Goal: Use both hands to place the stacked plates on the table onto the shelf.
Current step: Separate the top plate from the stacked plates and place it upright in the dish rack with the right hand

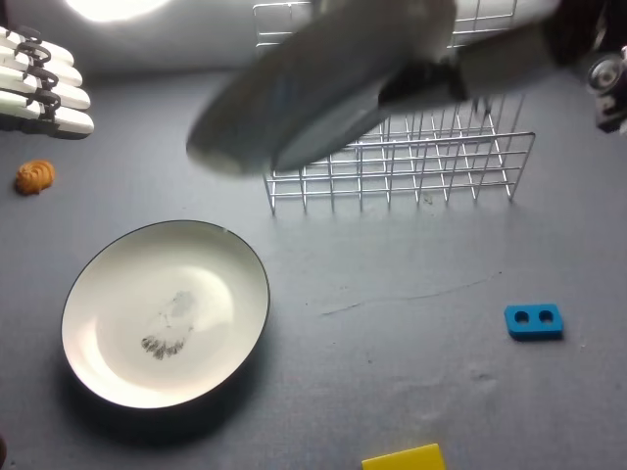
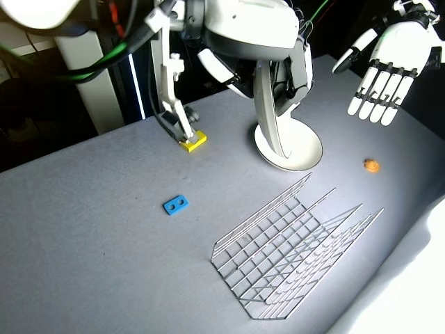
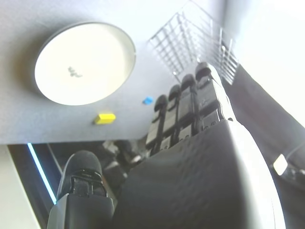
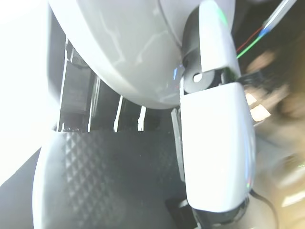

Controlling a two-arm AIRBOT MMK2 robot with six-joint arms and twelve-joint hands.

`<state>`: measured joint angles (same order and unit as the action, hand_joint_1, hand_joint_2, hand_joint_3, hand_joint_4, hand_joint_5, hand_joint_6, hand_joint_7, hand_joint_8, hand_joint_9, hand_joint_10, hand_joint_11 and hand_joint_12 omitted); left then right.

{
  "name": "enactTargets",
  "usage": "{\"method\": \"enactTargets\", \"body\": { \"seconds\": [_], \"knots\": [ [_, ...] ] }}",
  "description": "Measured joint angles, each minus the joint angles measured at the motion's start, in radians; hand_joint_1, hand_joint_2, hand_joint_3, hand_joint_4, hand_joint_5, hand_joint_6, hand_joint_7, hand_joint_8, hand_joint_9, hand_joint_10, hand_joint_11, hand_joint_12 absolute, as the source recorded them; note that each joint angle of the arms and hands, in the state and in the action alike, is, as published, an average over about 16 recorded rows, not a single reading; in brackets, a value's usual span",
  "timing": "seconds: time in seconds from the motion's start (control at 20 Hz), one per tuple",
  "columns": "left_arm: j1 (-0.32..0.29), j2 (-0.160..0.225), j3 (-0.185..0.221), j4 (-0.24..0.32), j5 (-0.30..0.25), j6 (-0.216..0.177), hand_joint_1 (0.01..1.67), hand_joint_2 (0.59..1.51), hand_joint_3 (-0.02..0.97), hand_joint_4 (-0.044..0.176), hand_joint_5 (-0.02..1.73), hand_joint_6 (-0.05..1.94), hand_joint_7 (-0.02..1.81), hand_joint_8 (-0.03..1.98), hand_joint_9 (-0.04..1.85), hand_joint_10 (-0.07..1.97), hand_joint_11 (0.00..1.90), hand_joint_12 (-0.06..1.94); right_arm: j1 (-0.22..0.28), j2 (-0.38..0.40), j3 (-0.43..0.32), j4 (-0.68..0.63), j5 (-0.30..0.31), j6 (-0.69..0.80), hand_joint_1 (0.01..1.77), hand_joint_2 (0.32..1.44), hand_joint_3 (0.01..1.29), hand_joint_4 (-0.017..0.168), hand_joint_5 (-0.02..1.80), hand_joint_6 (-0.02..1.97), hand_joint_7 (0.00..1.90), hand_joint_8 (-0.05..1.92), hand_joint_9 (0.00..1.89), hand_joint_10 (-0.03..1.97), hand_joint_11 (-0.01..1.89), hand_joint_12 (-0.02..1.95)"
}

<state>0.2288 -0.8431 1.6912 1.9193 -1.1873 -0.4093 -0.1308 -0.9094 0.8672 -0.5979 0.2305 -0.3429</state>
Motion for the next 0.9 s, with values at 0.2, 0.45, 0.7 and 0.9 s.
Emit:
{"method": "enactTargets", "body": {
  "seconds": [0.2,0.45,0.7,0.9],
  "knots": [
    [0.002,0.0,0.001,0.001,0.007,0.0,0.02,1.193,0.014,0.0,0.02,0.01,0.02,0.01,0.02,0.0,0.03,0.01,0.031,0.008,0.083,-0.187,0.002,0.36,1.2,1.0,0.02,-0.002,0.88,1.08,1.2,0.51,1.41,0.02,0.99,0.98],
    [0.003,0.0,0.002,0.002,0.013,0.0,0.02,1.193,0.015,0.0,0.02,0.01,0.02,0.02,0.02,0.0,0.03,0.01,0.057,-0.003,0.182,-0.323,-0.018,0.662,1.2,1.01,0.02,-0.005,0.86,1.1,1.19,0.46,1.4,0.02,0.98,0.97],
    [0.002,0.0,0.0,0.004,0.014,0.0,0.02,1.194,0.014,0.0,0.02,0.01,0.03,0.02,0.02,0.0,0.03,0.01,0.065,-0.031,0.272,-0.423,-0.033,0.842,1.2,1.02,0.02,-0.007,0.86,1.09,1.18,0.49,1.39,0.02,0.98,0.98],
    [0.001,0.0,-0.003,0.007,0.011,0.0,0.02,1.195,0.015,0.0,0.03,0.01,0.03,0.02,0.02,0.0,0.03,0.01,0.058,-0.069,0.34,-0.484,-0.03,0.934,1.2,1.03,0.02,-0.008,0.86,1.08,1.16,0.54,1.39,0.02,0.98,0.99]
  ]
}}
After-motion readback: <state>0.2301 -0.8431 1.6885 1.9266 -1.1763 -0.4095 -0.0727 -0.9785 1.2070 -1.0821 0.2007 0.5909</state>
